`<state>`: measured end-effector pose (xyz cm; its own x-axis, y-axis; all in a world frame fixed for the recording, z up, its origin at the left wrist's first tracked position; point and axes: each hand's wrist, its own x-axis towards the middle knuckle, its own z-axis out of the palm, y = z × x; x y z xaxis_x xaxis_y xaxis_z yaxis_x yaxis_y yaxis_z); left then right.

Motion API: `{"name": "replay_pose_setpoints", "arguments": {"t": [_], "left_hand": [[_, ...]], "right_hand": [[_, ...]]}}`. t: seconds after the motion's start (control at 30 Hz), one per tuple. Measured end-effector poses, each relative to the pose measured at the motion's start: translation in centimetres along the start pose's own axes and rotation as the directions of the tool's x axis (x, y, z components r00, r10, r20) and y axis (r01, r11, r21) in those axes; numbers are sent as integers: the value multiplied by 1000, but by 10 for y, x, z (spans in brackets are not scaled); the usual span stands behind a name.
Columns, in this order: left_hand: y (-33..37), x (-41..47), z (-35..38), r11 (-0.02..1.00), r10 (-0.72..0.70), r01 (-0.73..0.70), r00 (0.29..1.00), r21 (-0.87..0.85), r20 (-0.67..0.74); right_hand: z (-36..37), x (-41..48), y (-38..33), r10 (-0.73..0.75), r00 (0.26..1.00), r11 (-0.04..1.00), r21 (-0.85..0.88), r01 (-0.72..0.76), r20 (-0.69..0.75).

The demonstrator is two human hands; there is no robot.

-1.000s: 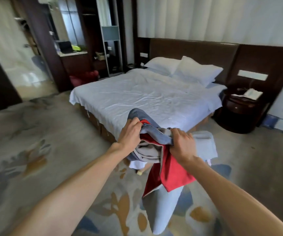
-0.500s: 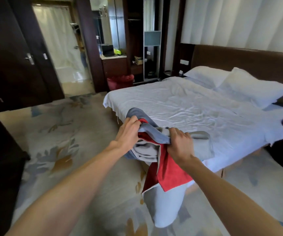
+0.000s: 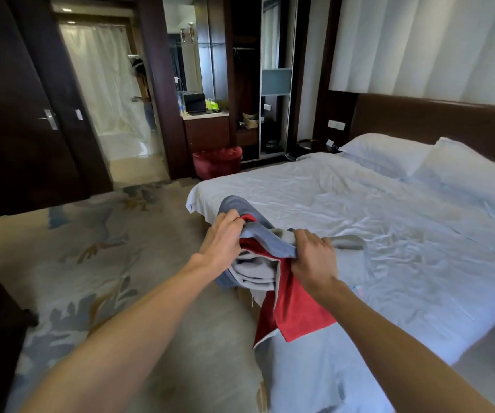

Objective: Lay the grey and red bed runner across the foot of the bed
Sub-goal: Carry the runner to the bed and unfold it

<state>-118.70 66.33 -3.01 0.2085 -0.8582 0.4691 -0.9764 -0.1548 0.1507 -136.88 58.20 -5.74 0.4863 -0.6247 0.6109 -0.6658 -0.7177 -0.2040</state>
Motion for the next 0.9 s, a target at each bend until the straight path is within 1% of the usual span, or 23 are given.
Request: {"name": "replay_pose_setpoints", "arguments": {"t": [0.2,0.53,0.67,0.8,0.9], "left_hand": [[-62,69,23,1000,12,-12,1000,-2,-3],[-143,196,82,1000,13,-13,1000,-6,-7],[-178,254,108,1000,5,-5,1000,3,15],[-207,302,126,1000,12,-12,1000,-22,-2],[-233,338,143,1000,11,-10,1000,-30,3]], "right_hand": [[59,72,-6,-7,999,1000,10,7,-51],[164,197,16,12,1000,1000,-5,-12,-11],[206,254,29,9,1000,1000,-2,-9,13],[239,303,36,13,1000,1000,-6,-13,15],[266,337,41,4,1000,999,-45,-3,19]]}}
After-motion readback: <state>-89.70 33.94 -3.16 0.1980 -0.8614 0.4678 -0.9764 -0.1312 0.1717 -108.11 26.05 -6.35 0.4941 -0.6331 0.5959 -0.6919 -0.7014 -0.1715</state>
